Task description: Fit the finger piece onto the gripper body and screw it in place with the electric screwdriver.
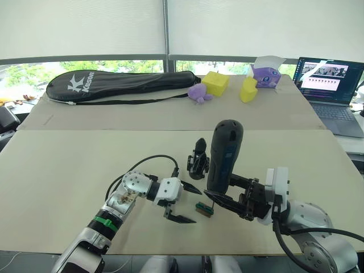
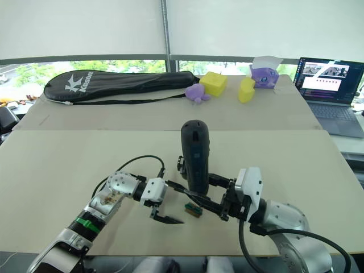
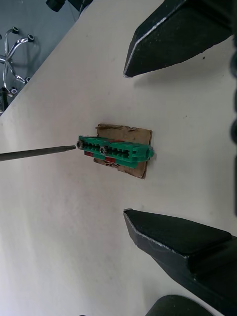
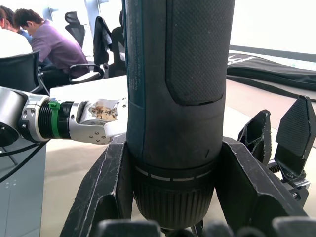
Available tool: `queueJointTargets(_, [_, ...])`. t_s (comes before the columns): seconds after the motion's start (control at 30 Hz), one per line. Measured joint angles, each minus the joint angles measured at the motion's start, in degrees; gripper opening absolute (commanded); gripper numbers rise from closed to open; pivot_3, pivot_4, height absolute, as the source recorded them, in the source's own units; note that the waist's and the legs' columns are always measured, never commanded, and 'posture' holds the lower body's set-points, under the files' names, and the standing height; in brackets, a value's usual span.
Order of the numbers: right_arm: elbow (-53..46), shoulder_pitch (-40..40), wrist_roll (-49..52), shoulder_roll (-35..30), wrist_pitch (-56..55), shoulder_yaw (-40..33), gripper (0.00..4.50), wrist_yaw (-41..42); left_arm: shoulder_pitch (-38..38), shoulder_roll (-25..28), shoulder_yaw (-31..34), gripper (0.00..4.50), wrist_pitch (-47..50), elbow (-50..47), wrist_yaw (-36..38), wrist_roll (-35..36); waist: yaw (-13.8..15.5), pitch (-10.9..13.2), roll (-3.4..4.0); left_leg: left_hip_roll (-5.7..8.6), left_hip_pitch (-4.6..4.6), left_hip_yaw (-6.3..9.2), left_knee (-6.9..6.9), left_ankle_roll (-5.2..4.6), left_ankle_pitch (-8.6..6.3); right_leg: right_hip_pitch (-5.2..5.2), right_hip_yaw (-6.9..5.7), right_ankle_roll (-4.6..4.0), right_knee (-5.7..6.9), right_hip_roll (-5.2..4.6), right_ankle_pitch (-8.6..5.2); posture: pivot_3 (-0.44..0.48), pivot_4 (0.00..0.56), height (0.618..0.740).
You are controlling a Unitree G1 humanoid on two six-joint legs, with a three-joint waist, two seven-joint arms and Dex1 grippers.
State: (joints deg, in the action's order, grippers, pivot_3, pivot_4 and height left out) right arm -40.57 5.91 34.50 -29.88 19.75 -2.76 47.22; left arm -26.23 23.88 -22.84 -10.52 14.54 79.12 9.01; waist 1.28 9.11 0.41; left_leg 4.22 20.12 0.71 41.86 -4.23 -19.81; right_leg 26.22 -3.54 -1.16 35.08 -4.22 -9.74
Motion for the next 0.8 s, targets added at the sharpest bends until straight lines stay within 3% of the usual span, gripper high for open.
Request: queueJointTargets(0.8, [0.2,0.3,0.0,0.0,0.0,0.3,1.92,-0.7,-0.8,0.0,0.0,4.5,1.1,-0.2,-0.1,0.0,0.0,0.0,0.0,0.0,0.0,0.0,0.0,0.0,0.0,0.0,0.0,0.0,0.0,0.0,0.0,0.0,0.15,0.74])
